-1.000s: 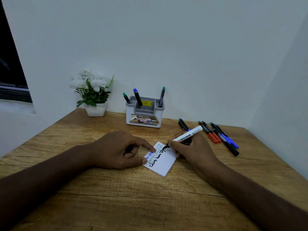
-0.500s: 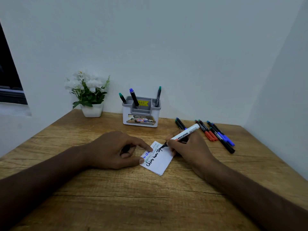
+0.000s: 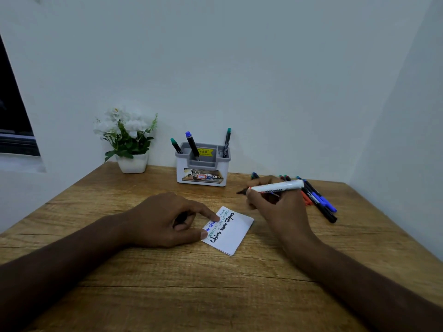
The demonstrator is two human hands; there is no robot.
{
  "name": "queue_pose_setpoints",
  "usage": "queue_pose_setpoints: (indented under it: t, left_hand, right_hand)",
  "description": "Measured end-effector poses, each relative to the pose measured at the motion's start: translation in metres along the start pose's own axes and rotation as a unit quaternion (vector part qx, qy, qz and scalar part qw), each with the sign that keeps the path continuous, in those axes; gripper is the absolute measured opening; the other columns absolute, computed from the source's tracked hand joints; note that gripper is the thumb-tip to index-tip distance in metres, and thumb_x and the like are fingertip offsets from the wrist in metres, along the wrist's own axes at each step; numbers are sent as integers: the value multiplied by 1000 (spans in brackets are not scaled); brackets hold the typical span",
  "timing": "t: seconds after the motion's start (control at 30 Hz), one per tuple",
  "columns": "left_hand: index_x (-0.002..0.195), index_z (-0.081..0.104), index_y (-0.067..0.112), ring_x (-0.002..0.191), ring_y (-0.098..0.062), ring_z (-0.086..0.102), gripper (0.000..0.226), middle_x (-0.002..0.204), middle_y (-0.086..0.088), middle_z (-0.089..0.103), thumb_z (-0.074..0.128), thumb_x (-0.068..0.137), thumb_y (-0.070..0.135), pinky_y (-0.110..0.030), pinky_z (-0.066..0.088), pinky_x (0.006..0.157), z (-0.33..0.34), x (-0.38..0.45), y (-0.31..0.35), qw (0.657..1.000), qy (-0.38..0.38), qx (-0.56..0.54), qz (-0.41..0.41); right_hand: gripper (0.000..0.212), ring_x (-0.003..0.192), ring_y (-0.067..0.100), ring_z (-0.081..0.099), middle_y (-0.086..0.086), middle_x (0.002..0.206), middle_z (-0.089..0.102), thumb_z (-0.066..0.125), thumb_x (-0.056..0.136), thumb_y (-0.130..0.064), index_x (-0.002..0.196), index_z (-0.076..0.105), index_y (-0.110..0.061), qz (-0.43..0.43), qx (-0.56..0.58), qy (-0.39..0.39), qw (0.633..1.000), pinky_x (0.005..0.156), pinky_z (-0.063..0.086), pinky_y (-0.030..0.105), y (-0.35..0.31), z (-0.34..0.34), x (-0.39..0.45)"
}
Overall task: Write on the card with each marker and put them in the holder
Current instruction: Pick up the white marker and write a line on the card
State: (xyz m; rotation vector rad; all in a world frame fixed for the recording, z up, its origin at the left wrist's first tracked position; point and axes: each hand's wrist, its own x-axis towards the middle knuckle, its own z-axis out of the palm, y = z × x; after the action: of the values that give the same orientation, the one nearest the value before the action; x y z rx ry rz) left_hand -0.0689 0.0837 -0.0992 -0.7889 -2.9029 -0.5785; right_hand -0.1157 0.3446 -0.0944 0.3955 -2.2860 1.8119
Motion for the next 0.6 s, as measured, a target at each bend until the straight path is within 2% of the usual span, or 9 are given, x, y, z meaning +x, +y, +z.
queue_pose_setpoints:
  t: [0.03,0.1,0.17,0.23,0.33,0.43,0.53,0.6]
  left_hand:
    - [134,60,52,63,-7,60,36,67,15,63,63,98,55,-31,41,59,0,0,0,1000,-1,1,-2]
    - [133,60,53,63,-7,60,36,68,15,63,63,98,55,-30,41,59,0,1,0,1000,-1,2,-5]
    - [133,60,53,63,-9,60,36,68,12,63,63,98,56,-30,41,58,2,1,0,1000,1,0,-5]
    - [132,59,53,65,-9,60,34,70,9,64,60,98,57,-33,43,60,2,-1,0,1000,13,-4,-12]
    - [125,57,54,78,-10,62,30,82,9,68,47,97,50,-34,48,70,-2,-5,1,994,90,-28,-47]
    - [124,50,49,84,-14,60,33,86,6,66,40,94,39,-43,50,79,-2,-5,3,985,162,-30,-55]
    - [122,47,41,89,-13,57,29,97,12,61,35,96,36,-38,49,79,2,-1,1,989,138,-30,-47]
    - [127,49,33,96,-12,55,30,104,18,56,36,99,30,-30,47,85,5,0,-3,993,110,-27,-29]
  right_hand:
    - [11,81,12,80,0,85,83,82,90,-10,97,76,-18,-15,36,-7,999,75,65,25,-3,-1,-4]
    - [15,83,16,80,4,88,83,81,89,-2,100,75,-10,14,114,-42,992,74,65,26,-6,3,-12]
    - [11,79,22,77,10,86,81,75,89,5,90,77,-5,77,191,-88,975,74,65,31,-6,12,-19]
    - [21,77,25,76,16,86,80,68,93,4,79,79,-7,135,245,-111,954,77,66,37,-4,18,-20]
    - [18,77,28,77,23,87,79,63,96,0,90,80,3,161,259,-110,946,75,67,36,-3,17,-15]
    - [16,73,26,75,24,84,77,64,97,1,93,79,6,158,247,-107,950,72,66,33,-1,17,-15]
    - [9,75,26,75,25,88,79,69,96,4,95,77,2,147,256,-110,949,74,67,35,-1,16,-17]
    - [12,81,28,77,26,95,80,71,94,6,90,79,-2,149,265,-119,945,79,67,36,-1,15,-18]
